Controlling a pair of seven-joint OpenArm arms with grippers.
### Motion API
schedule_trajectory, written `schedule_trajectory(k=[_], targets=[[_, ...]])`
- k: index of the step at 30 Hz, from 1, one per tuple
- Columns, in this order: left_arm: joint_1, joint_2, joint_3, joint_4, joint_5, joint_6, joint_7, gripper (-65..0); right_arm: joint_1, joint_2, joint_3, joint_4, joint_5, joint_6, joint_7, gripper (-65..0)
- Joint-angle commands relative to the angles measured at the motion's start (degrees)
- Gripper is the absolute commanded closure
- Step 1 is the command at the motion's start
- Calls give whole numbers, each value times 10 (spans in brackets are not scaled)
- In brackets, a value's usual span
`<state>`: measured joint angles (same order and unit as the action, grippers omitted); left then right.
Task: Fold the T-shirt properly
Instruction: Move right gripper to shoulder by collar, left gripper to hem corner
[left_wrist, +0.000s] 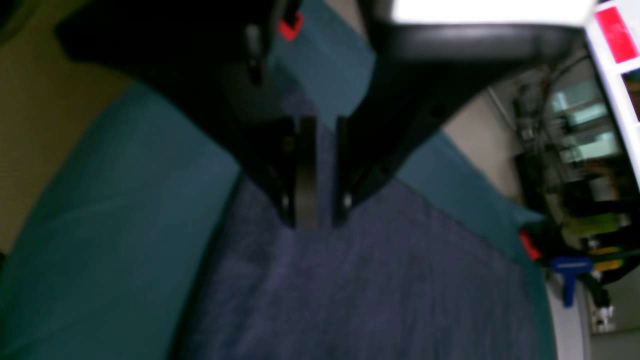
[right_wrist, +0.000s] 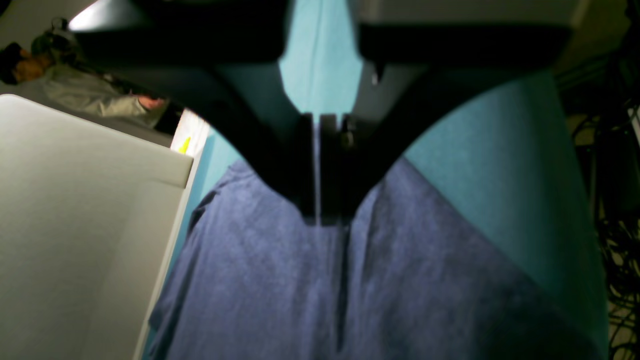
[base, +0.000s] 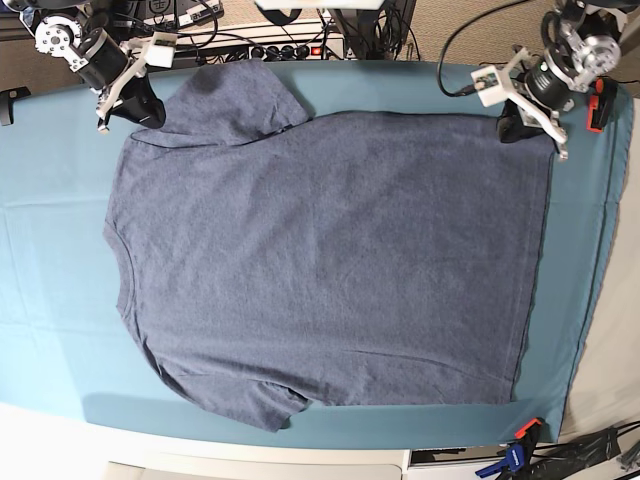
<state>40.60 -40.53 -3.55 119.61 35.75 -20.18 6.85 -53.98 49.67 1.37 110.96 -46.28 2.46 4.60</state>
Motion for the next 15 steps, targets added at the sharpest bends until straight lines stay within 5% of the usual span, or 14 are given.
schedule_trajectory(k=[1,6,15], targets=[[2,-14,14,8,7,19,-7,-73,-1,8,4,7,4,-12,15,-15],[-8,-20,77,8,36,22,-5,-73,-1,8,4,7,3,-12,20,-15],[-8,-25,79,6,46,16,46,-74,-2,6,4,7,3,-12,-29,-15]])
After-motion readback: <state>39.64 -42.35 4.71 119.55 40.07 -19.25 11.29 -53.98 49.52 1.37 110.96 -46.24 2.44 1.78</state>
